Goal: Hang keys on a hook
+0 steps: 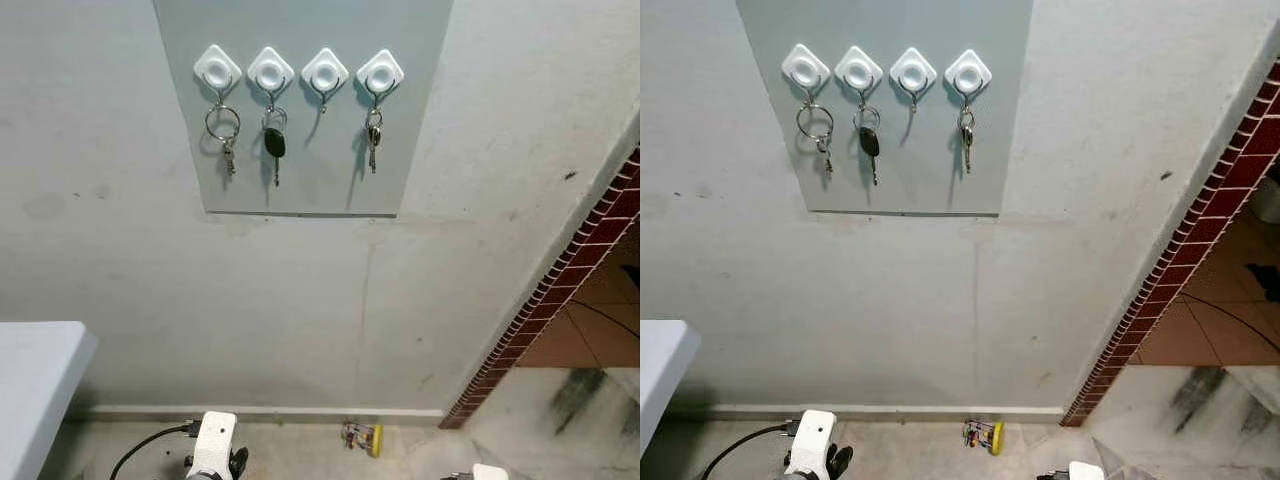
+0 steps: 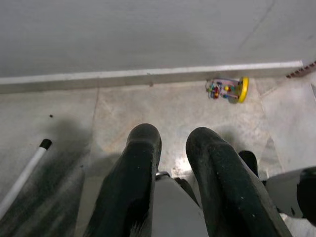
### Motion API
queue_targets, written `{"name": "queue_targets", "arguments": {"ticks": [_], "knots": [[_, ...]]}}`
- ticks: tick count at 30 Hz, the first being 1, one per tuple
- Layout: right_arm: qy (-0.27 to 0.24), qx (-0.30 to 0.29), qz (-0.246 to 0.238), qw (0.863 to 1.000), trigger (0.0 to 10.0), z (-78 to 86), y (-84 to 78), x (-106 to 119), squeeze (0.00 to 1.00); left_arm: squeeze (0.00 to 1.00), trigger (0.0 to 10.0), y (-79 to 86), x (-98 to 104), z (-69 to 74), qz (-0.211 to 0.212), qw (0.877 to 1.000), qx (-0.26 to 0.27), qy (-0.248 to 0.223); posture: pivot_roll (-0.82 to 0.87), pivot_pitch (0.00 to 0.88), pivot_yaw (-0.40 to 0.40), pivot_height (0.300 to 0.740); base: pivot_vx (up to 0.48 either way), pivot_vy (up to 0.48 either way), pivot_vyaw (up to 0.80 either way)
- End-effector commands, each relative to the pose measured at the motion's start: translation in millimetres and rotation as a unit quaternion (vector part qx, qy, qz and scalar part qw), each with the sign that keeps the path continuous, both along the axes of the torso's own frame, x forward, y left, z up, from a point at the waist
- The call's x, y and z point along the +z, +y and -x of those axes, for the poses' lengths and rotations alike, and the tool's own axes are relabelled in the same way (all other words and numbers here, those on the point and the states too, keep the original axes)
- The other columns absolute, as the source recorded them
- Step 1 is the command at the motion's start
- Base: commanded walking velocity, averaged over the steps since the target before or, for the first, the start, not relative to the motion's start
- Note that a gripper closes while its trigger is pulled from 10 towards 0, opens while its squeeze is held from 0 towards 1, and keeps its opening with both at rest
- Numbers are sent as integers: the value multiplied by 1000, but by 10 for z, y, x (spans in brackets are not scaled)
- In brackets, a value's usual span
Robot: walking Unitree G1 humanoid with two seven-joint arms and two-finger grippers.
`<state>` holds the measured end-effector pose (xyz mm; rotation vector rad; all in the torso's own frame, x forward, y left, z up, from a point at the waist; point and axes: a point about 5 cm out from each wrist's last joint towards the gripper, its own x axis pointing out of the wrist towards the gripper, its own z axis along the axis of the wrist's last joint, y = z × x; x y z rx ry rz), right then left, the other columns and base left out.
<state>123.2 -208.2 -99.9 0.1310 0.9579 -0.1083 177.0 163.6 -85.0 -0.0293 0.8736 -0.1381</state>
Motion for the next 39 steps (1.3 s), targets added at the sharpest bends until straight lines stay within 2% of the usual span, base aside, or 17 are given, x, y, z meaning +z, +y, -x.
{"name": "queue_targets", "arguments": {"ticks": [1,6,8,10,13,17,24,30,39], "knots": [[-1,0,2,1000,10000,-15,2,3,0,0,10000,49,0,6,-2,1000,4,1,-97,0,26,740,0,0,0],[3,5,1,1000,10000,-34,-3,6,0,0,10000,84,1,-4,-8,1000,18,4,-96,0,13,740,0,0,0],[8,24,4,1000,10000,-39,5,5,0,0,10000,71,15,-33,-8,1000,12,-1,-88,0,9,740,0,0,0],[11,46,17,999,10000,-41,15,4,0,0,10000,51,24,-59,-2,1000,18,-3,-78,0,11,740,0,0,769],[21,42,21,999,10000,-17,16,-10,0,0,10000,27,27,-72,-3,1000,13,-2,-74,0,8,740,0,0,800],[31,66,26,997,10000,4,69,-28,0,0,10000,-1,21,-69,-2,1000,9,2,-62,0,5,740,0,0,800],[39,104,43,993,10000,3,143,-42,0,0,10000,-77,-20,2,-7,1000,-15,17,-50,0,-1,740,0,0,800],[51,132,53,989,10000,9,194,-56,0,0,10000,-52,-36,43,-13,999,-22,21,-55,0,9,740,0,0,800],[52,130,49,989,10000,11,229,-62,0,0,10000,-27,-29,27,-20,999,-24,21,-55,0,12,740,0,0,800]]}}
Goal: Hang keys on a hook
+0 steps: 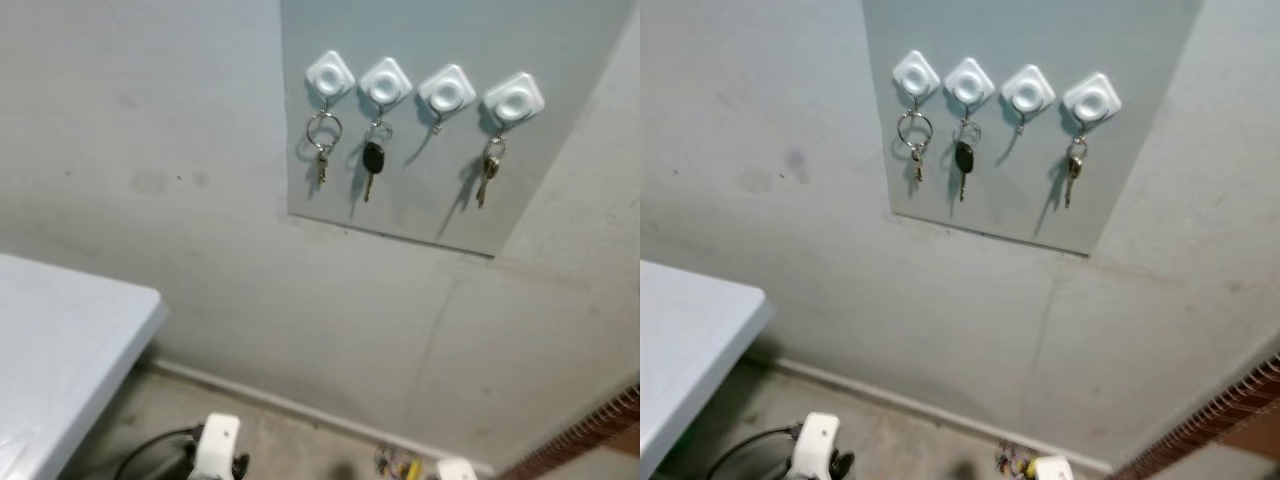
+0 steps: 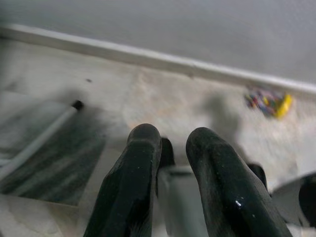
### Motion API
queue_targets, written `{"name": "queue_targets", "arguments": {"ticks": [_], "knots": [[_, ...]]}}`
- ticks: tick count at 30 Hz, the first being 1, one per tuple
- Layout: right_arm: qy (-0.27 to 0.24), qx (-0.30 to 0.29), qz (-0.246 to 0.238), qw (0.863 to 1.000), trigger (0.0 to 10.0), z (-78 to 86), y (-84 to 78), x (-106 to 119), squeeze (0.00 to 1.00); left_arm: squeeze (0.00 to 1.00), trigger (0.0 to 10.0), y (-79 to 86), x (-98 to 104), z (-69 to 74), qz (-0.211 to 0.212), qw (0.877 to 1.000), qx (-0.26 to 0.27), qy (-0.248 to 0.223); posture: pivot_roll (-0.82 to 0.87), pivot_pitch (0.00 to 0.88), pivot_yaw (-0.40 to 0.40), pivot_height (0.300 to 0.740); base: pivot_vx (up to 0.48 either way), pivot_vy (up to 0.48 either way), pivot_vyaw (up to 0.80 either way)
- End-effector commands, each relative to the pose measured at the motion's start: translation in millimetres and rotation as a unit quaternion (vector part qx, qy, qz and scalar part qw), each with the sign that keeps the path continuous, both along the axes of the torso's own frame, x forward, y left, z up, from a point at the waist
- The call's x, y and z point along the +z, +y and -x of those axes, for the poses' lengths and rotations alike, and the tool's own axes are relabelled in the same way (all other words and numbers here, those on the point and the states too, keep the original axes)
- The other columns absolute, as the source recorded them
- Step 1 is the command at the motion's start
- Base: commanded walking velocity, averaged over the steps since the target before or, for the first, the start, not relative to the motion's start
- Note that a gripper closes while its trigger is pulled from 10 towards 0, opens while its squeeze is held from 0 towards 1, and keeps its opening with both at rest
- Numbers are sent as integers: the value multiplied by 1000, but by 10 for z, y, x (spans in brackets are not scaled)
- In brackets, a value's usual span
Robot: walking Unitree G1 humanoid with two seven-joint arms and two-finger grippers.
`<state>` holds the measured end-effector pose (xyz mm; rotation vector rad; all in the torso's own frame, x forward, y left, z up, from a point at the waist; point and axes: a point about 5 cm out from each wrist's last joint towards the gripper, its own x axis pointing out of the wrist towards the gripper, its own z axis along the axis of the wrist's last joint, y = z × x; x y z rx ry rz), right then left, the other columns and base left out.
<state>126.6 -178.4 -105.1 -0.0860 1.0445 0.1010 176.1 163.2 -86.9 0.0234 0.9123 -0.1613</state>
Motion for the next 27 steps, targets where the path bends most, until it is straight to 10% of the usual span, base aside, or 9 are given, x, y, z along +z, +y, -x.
{"name": "queue_targets", "arguments": {"ticks": [1,27], "knots": [[9,-8,9,1000,10000,45,-68,-10,0,0,10000,-22,-11,18,-1,1000,-2,3,-55,0,12,740,0,0,800],[20,-17,-6,1000,10000,118,-68,-31,0,0,10000,25,-1,7,-12,1000,-15,0,-43,0,17,740,0,0,800]]}}
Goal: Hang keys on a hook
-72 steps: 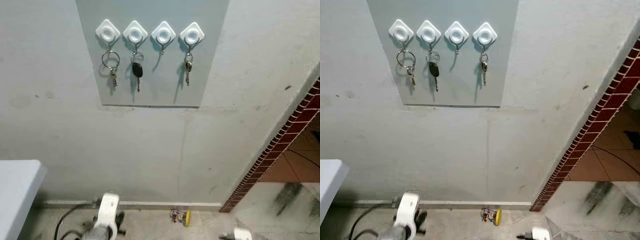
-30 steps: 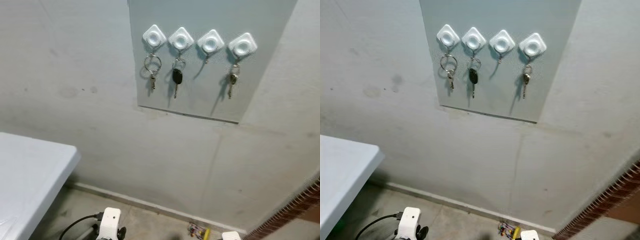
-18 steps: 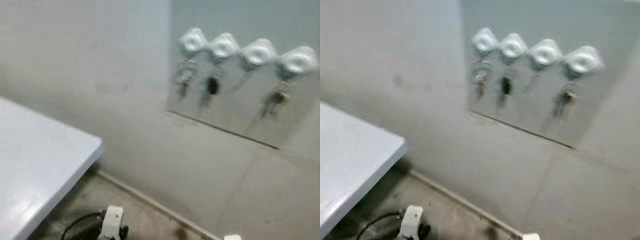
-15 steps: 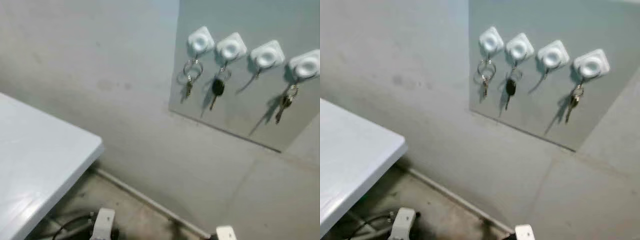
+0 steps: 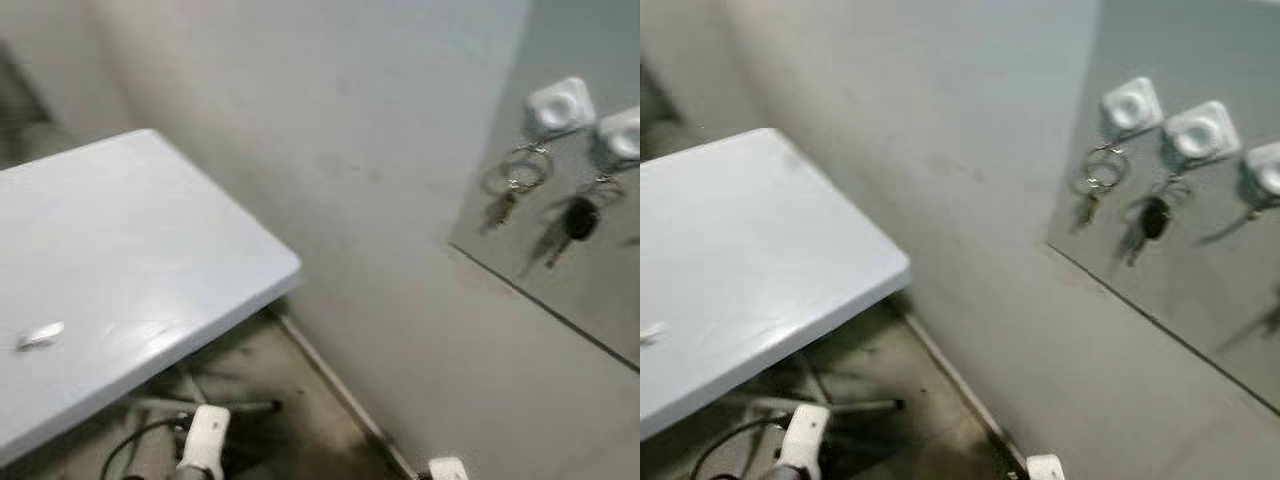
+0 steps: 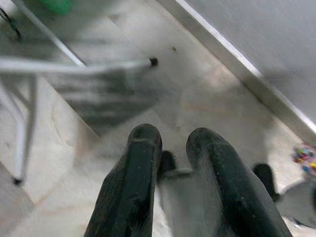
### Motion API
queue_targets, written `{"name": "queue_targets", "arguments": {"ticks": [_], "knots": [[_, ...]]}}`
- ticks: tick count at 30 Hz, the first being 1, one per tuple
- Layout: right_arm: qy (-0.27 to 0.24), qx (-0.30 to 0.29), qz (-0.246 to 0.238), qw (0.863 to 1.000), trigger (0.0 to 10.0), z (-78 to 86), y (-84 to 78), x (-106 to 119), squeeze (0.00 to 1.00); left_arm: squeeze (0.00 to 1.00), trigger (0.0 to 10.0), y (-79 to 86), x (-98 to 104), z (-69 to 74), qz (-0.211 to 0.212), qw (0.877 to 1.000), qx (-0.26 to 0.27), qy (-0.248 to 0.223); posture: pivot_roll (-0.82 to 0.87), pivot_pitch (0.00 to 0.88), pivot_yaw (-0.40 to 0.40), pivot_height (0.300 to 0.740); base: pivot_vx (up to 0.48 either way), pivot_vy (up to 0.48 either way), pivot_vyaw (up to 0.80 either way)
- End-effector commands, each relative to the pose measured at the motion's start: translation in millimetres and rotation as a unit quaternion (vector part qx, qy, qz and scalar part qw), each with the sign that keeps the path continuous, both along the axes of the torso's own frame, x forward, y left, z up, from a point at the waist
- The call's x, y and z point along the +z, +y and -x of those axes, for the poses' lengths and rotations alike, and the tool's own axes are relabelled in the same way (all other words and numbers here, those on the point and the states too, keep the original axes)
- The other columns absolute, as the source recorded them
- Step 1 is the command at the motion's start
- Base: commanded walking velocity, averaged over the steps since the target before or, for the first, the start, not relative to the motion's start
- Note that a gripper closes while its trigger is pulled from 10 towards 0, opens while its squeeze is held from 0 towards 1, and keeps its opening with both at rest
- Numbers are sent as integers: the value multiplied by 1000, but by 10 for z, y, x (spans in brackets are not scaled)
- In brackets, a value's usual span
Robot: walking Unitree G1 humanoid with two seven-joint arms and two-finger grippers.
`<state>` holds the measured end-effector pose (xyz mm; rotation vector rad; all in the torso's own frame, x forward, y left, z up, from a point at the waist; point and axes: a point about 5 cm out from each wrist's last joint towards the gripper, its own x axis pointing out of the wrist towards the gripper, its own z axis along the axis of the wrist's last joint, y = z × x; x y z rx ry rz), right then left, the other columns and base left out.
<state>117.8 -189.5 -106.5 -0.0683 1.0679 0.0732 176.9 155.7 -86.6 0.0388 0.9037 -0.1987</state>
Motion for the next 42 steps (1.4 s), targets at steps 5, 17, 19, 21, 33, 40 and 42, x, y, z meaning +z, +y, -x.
{"name": "queue_targets", "arguments": {"ticks": [5,17,19,21,33,40,42], "knots": [[9,0,-5,1000,10000,28,38,-16,0,0,10000,80,-1,7,-13,1000,2,2,-40,0,15,740,0,0,800],[6,3,-9,1000,10000,-3,43,-7,0,0,10000,63,-2,7,-12,1000,1,2,-37,0,8,740,0,0,800],[6,2,-9,1000,10000,-3,42,-7,0,0,10000,63,-2,7,-11,1000,3,2,-37,0,7,740,0,0,800],[6,2,-8,1000,10000,-3,40,-7,0,0,10000,63,-2,7,-9,1000,5,2,-37,0,6,740,0,0,800],[-17,-42,-41,998,10000,-26,-5,17,0,0,10000,61,7,-10,-4,1000,9,-2,-37,0,5,740,0,0,800],[-41,-81,-61,994,10000,-125,-74,63,0,0,10000,147,41,-61,3,1000,27,-12,-54,0,17,740,0,0,343],[-44,-80,-61,994,10000,-142,-74,69,0,0,10000,161,42,-63,4,999,32,-11,-55,0,15,740,0,0,0]]}}
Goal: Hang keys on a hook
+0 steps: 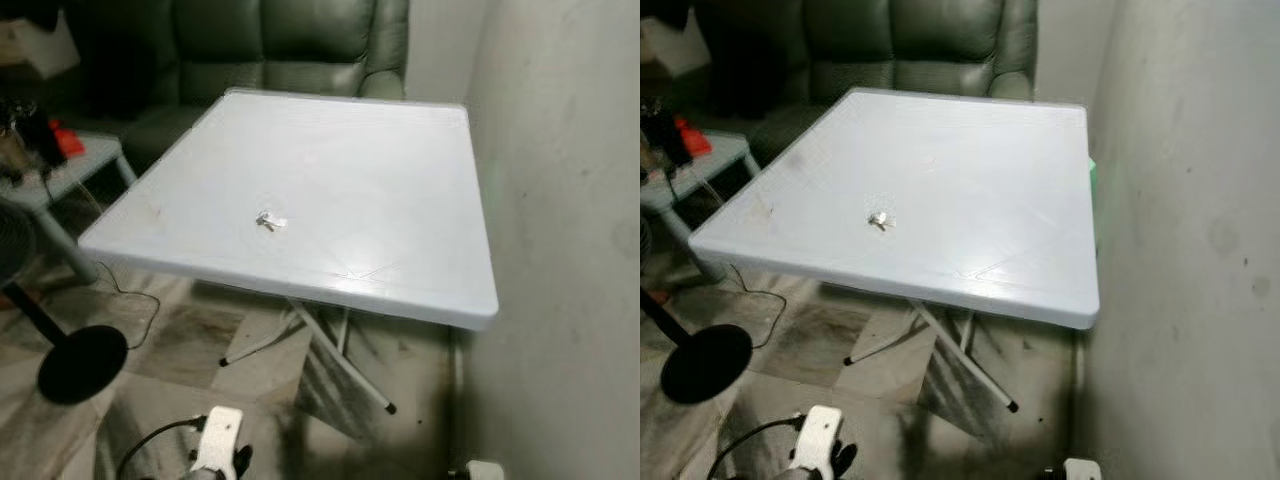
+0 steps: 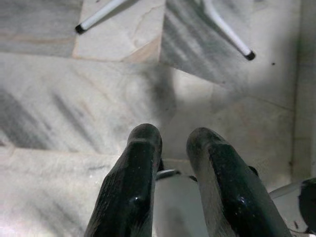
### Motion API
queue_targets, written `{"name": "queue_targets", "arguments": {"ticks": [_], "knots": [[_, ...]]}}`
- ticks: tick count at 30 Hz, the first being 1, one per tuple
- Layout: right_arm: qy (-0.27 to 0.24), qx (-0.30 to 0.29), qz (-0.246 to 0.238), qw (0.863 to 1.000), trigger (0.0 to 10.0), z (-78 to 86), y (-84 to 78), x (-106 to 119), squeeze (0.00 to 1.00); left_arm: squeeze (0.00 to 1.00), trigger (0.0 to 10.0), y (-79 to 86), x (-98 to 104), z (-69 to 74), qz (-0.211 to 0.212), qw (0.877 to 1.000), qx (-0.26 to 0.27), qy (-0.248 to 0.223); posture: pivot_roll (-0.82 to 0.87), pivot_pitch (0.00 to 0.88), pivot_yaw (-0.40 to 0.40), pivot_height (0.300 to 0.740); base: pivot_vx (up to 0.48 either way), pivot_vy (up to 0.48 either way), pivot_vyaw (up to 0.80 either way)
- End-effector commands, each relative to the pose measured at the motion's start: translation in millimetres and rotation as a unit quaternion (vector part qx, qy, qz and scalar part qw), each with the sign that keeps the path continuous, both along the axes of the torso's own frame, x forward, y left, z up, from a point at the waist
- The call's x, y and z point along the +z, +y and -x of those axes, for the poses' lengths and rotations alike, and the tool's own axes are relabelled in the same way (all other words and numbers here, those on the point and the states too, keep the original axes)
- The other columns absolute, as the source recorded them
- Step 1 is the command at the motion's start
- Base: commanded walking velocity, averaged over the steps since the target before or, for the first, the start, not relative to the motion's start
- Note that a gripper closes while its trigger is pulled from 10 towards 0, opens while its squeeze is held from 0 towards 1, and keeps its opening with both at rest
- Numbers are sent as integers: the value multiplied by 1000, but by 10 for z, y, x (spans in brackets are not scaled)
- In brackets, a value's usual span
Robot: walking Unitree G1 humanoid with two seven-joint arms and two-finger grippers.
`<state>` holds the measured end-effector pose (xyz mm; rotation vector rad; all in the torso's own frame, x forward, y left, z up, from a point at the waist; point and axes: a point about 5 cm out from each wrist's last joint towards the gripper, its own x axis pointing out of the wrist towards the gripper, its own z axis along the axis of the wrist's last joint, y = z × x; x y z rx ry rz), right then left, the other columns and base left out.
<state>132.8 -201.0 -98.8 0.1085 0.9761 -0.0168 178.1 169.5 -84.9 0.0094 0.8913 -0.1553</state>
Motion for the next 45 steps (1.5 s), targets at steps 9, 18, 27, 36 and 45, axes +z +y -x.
{"name": "queue_targets", "arguments": {"ticks": [9,18,27,36,45], "knots": [[1,2,-10,1000,10000,10,68,-12,0,0,10000,7,16,-40,1,1000,10,-1,-49,0,11,740,0,129,0],[-1,-5,-14,1000,10000,38,84,-21,0,0,10000,-29,-15,17,4,1000,6,10,-52,0,9,740,0,390,0],[1,-10,-17,1000,10000,68,88,-29,0,0,10000,-28,-32,51,1,1000,6,15,-52,0,6,740,0,454,0],[0,-13,-19,1000,10000,74,84,-29,0,0,10000,-25,-35,56,0,1000,7,17,-53,0,3,740,0,461,0],[7,-9,-15,1000,10000,99,63,-37,0,0,10000,-40,-36,53,-1,1000,4,18,-55,0,1,740,0,461,0]]}}
